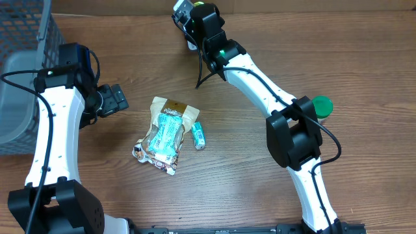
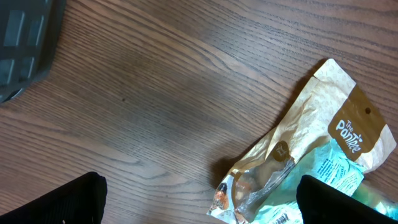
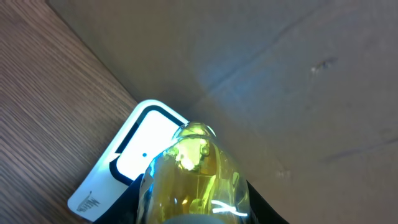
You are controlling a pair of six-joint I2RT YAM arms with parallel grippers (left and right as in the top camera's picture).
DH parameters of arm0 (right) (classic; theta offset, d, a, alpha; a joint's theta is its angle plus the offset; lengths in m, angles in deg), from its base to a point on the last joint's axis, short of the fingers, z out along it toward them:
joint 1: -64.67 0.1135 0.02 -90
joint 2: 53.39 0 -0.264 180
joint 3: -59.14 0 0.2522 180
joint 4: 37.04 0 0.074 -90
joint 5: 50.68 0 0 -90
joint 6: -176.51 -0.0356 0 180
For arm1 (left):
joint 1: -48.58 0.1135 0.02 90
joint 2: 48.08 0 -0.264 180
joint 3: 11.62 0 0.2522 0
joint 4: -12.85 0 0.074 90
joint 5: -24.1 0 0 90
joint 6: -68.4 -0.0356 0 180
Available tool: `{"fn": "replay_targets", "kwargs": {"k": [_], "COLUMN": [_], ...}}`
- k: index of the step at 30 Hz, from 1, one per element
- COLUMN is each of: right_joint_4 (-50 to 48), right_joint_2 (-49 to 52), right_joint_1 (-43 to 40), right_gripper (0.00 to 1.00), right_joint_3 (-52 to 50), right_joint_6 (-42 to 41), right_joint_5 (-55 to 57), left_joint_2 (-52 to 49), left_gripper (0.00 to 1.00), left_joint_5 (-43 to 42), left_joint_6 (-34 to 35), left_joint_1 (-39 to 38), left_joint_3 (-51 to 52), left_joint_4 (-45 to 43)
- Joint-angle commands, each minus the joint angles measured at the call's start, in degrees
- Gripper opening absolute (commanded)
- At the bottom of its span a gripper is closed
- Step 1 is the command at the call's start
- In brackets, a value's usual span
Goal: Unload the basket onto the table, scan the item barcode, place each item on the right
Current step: 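Hold the yellow bottle in front of the scanner window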
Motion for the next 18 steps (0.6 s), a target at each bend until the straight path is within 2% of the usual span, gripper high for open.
{"fn": "replay_targets", "kwargs": {"k": [1, 10, 18], "right_joint_4": [-2.2, -7.4, -8.0], "right_joint_2": [0.1, 2.9, 6.2], "right_joint_1": [0.2, -0.2, -0.2], "right_gripper": [0.04, 0.04, 0.04], "right_joint_3": [0.3, 0.3, 0.3], "right_joint_6": [0.5, 1.8, 2.2], "right_joint_5": [-0.6, -0.6, 2.8], "left_joint_2": [-0.2, -0.2, -0.2], "left_gripper": [1.0, 1.0, 0.99], "left_joint_5": [0.1, 0.1, 0.1], "left_joint_6": [0.0, 0.0, 0.0], "left_joint_1": [0.0, 0.0, 0.0], "left_joint_3": [-0.3, -0.3, -0.3], "left_joint_4": [-0.1, -0.1, -0.1]}}
